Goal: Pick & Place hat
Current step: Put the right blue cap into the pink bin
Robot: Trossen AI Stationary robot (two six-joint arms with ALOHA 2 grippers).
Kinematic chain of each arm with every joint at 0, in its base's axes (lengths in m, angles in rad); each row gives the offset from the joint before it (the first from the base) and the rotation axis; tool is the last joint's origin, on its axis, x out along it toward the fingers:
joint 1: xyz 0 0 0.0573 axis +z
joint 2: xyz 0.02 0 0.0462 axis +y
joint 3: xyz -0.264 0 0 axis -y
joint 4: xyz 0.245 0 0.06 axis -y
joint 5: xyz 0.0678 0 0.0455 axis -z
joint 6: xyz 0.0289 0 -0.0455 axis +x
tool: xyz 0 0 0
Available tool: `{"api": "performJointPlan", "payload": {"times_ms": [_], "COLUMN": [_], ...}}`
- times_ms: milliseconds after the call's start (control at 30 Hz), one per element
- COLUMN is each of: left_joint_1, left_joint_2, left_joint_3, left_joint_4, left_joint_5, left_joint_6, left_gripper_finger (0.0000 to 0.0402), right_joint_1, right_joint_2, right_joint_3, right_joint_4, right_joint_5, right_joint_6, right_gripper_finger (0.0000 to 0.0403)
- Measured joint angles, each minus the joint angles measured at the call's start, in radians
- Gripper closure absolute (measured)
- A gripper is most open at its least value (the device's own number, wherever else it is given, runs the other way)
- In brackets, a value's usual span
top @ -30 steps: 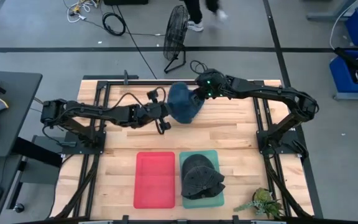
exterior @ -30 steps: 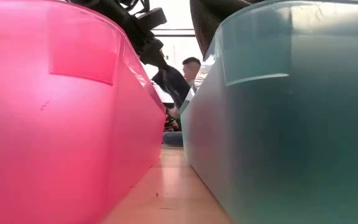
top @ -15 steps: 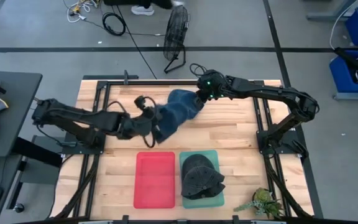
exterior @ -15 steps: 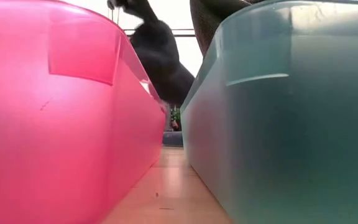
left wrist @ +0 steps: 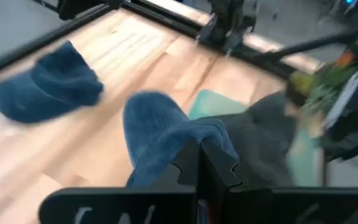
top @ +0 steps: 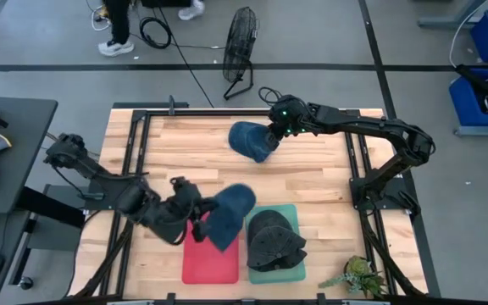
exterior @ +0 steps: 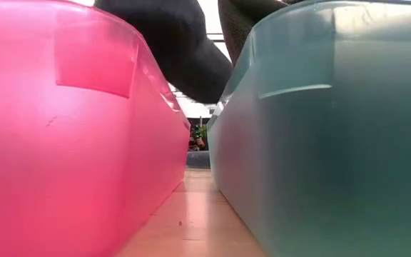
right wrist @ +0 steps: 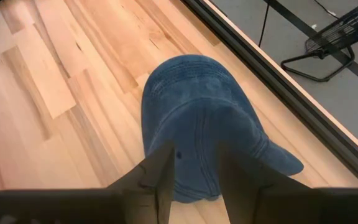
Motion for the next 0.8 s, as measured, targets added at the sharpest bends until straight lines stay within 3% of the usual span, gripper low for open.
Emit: {"api": "performJointPlan", "payload": {"times_ms": [367, 567, 800], "left_joint_1": [-0.192, -0.238, -0.249], "left_joint_2": [0.029, 0.061, 0.155], "left_joint_3": [-0.001, 0.001, 0.001], "left_joint_4": [0.02, 0.022, -0.004], "left_joint_5": [-0.046, -0.122, -0.055], "left_joint_6": [-0.395, -0.469, -0.612], "left_gripper_finger": [0.0399, 0.0399, 0.0399], "right_joint_1": [0.0, 0.001, 0.001], "right_joint_2": [0.0, 0.0, 0.0], "right_joint_3": [0.0, 0.0, 0.0], "right_joint_4": [-0.002, -0.009, -0.055], "right_joint_5": [-0.001, -0.001, -0.001], "right_joint_6": [0.01, 0.024, 0.037], "right_gripper_finger": [0.0282, 0.0282, 0.0282]}}
